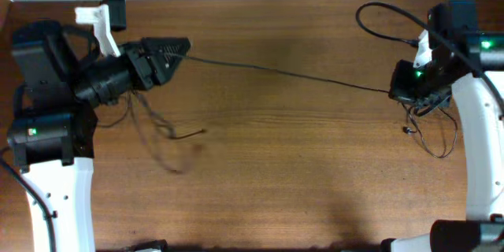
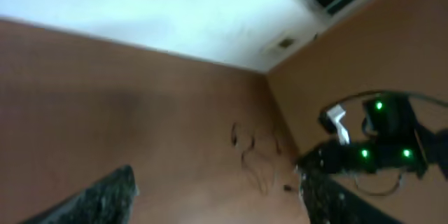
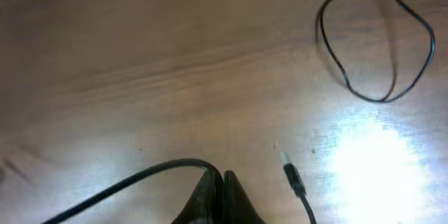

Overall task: Untangle cables
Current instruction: 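Stretch the held black cable between the left and right grippers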

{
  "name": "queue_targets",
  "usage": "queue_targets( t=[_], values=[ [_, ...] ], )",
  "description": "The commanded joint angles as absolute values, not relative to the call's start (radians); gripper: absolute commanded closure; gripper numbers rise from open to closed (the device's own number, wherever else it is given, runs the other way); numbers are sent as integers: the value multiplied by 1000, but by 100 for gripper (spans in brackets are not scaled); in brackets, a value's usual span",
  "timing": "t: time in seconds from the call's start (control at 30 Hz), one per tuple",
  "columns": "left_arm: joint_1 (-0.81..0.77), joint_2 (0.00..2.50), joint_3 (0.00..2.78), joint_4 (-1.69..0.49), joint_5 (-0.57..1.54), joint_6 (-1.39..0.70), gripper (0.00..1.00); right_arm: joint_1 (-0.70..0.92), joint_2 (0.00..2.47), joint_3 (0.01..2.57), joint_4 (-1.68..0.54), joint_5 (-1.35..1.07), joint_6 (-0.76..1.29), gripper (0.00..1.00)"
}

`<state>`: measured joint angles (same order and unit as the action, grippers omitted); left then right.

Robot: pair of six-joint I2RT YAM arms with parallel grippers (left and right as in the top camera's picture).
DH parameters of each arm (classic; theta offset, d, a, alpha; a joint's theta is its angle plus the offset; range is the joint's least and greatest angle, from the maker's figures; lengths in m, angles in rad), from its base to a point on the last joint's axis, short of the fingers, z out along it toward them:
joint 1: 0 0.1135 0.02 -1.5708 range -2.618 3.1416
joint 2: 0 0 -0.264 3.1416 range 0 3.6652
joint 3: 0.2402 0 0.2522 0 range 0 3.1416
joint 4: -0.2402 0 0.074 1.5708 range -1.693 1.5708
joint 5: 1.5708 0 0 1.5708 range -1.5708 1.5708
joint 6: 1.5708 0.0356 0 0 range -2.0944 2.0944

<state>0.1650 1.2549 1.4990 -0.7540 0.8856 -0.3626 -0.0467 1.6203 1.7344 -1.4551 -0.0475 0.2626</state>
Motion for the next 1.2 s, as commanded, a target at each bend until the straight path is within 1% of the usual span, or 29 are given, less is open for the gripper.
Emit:
queue_targets(
  t=[0.0, 0.13, 0.23, 0.33, 0.47, 0.7, 0.73, 0.77, 0.8, 0.83, 0.87, 0.9, 0.93, 0.97, 1.0, 1.03, 1.13, 1.17],
  values=[
    [170, 1256, 1506, -830, 894, -241, 23, -60, 1617, 1650, -1394, 44, 298, 96],
    [140, 1283, 1505, -965, 860, -129, 23, -76, 1641, 1570, -1278, 159, 395, 96],
    [73, 1329, 1505, -1042, 628, -125, 21, -119, 1691, 1528, -1235, 173, 410, 96],
    [25, 1392, 1505, -1049, 525, -125, 20, -165, 1756, 1528, -1227, 173, 409, 96],
    [20, 1472, 1505, -1049, 522, -125, 21, -238, 1822, 1528, -1215, 173, 409, 96],
    [20, 1493, 1505, -1050, 522, -124, 21, -341, 1854, 1528, -1203, 146, 428, 95],
    [20, 1493, 1505, -1050, 523, -125, 28, -348, 1854, 1528, -1199, 133, 427, 85],
    [19, 1493, 1505, -1050, 526, -125, 41, -347, 1854, 1528, -1198, 115, 427, 69],
    [19, 1493, 1505, -1053, 526, -125, 50, -347, 1854, 1528, -1199, 101, 427, 52],
    [19, 1493, 1505, -1055, 526, -125, 64, -347, 1854, 1528, -1199, 91, 427, 26],
    [19, 1493, 1505, -1060, 526, -125, 71, -347, 1854, 1539, -1207, 89, 427, 15],
    [19, 1493, 1505, -1063, 527, -125, 75, -347, 1854, 1558, -1230, 87, 427, 14],
    [19, 1493, 1505, -1066, 527, -125, 76, -347, 1854, 1600, -1280, 70, 427, 14],
    [19, 1493, 1505, -1068, 527, -125, 75, -339, 1852, 1699, -1373, -39, 347, 14],
    [19, 1493, 1505, -1068, 527, -125, 75, -325, 1851, 1761, -1414, -178, 224, 15],
    [19, 1493, 1505, -1068, 527, -125, 75, -314, 1850, 1782, -1429, -274, 145, 14],
    [16, 1493, 1505, -1072, 527, -125, 74, -236, 1850, 1796, -1483, -677, -223, 14],
    [10, 1493, 1505, -1072, 527, -125, 72, -212, 1850, 1789, -1485, -713, -260, 14]
  ],
)
